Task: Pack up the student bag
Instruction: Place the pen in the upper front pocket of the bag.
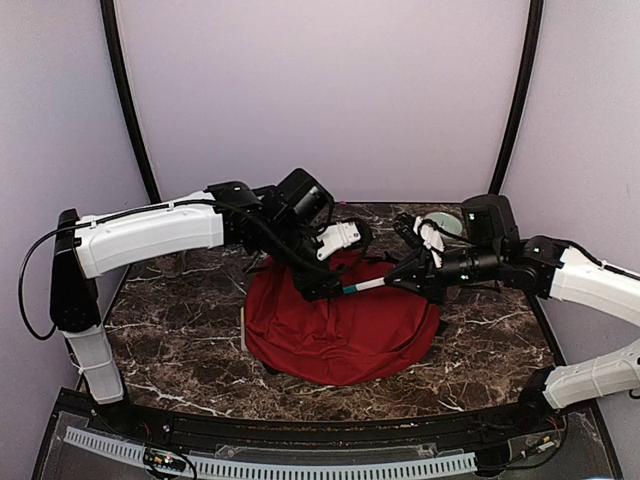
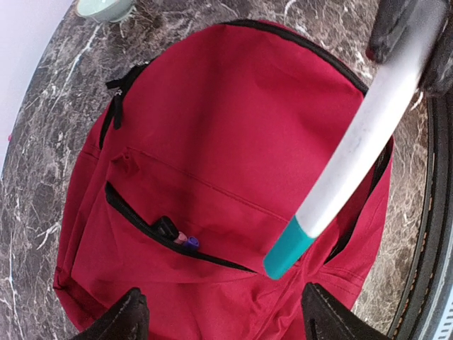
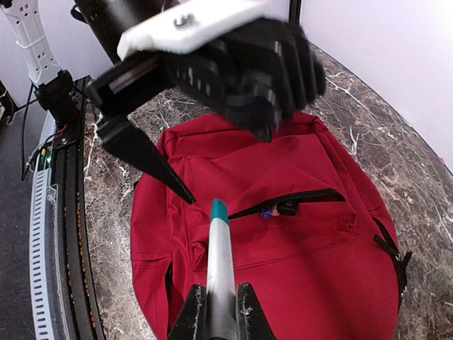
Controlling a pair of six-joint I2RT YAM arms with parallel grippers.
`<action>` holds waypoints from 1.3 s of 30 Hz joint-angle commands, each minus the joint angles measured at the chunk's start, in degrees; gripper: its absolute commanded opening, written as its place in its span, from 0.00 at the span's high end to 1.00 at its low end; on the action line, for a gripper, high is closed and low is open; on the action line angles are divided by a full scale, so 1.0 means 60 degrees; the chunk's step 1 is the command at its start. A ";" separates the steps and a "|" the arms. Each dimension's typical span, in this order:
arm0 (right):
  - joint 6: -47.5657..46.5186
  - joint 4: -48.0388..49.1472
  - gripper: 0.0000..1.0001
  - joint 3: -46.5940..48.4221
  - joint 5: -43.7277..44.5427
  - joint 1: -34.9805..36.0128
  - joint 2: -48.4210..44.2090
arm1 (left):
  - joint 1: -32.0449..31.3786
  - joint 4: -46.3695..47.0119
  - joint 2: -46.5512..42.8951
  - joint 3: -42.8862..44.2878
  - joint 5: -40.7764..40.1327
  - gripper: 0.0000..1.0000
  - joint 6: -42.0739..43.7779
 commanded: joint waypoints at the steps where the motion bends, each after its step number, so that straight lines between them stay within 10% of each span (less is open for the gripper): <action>1: 0.0801 0.1059 1.00 -0.0374 0.0688 0.0061 -0.0475 | 0.0489 0.0420 -0.0977 -0.0030 -0.0524 0.22 -0.1223; 5: 0.1667 0.1626 1.00 -0.0671 0.1714 -0.0151 -0.0845 | 0.1139 0.0258 -0.1096 0.0016 -0.2372 0.01 -0.2959; 20: 0.6195 0.1706 1.00 -0.1031 0.0902 -0.2782 -0.1210 | 0.4331 -0.0447 -0.1597 -0.0572 -0.1978 0.01 -0.6278; 39: 0.8426 0.2208 1.00 -0.1262 -0.1045 -0.2977 0.0492 | 0.4544 0.0494 -0.3679 -0.3614 -0.2183 0.01 -0.6397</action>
